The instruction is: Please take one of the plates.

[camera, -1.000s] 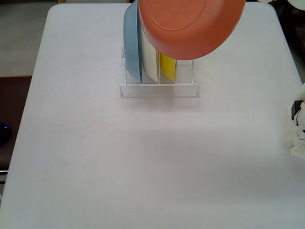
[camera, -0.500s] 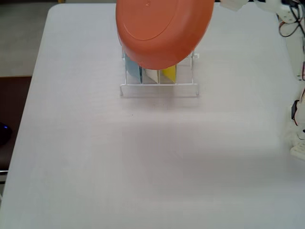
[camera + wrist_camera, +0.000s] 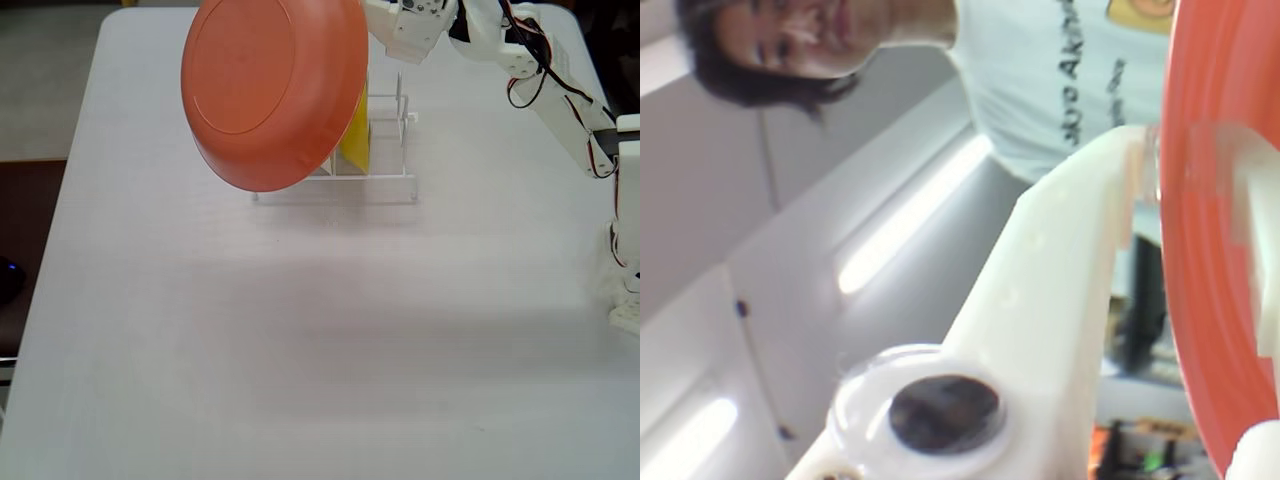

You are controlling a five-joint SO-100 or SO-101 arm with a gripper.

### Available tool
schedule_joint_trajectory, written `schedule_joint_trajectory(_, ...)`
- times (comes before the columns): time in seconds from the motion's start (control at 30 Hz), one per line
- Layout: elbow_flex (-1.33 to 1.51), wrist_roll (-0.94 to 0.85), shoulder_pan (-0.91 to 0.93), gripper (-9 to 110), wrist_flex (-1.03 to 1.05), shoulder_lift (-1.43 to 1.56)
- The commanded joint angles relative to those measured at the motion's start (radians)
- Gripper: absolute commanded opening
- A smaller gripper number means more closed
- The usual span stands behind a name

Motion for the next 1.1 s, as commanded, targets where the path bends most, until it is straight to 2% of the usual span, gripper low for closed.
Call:
schedule_joint_trajectory(0.0,-0.044,0.040,-0.008,0,-0.040,0.031)
schedule_joint_trajectory(0.4,-0.078,0.132,-0.032,0,-0.020,0.032)
schedule_joint_trajectory(0.8,-0.098,0.097,-0.011,0,0.032,0.031)
schedule_joint_trajectory(1.07,-0.098,0.164,0.026,0,0.080,0.034)
